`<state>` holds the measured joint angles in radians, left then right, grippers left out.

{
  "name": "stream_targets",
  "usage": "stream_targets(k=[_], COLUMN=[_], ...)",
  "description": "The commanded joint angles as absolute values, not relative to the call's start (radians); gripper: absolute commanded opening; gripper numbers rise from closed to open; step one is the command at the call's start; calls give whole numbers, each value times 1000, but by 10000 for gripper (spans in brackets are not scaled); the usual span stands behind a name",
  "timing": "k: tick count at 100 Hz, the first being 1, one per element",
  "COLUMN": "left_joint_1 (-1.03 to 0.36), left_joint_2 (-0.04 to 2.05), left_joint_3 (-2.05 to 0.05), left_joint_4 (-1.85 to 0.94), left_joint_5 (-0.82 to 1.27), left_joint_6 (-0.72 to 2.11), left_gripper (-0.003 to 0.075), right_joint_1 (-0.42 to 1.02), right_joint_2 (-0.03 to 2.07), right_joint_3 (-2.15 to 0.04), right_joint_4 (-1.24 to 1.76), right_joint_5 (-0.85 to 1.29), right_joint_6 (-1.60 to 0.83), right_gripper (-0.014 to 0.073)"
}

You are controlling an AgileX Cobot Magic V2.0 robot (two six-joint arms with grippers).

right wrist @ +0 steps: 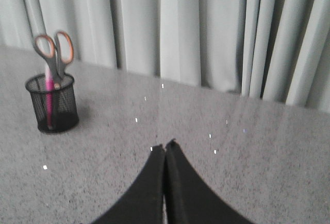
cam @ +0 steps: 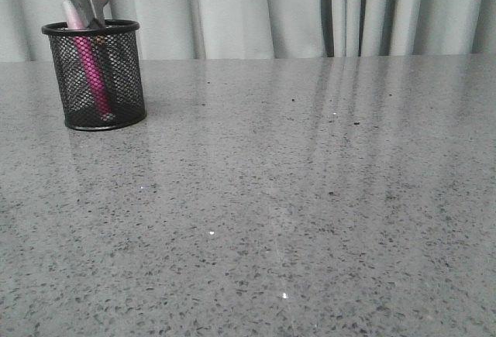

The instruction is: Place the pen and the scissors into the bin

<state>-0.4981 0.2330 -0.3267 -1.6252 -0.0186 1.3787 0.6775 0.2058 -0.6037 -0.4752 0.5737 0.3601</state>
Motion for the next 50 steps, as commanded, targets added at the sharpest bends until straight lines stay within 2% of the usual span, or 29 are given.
stream_targets(k=[1, 14, 50], left_joint_1=[-505, -505, -505], left_joint_2=[241, 241, 241], left_joint_3=[-352, -352, -352], left_joint_4=[-1632, -1632, -1632], left_joint_5=[-10, -10, -10], left_joint_6=[1371, 1371, 1373], left_gripper=[-19, -19, -19], right_joint_1=[678, 678, 678], right_joint_2=[131, 36, 31], right_joint_3=[-599, -553, -496], right_joint_4=[-490, -490, -486], right_joint_5=[472, 467, 469], right_joint_6=[339, 333, 333], right_gripper=[-70, -70, -70])
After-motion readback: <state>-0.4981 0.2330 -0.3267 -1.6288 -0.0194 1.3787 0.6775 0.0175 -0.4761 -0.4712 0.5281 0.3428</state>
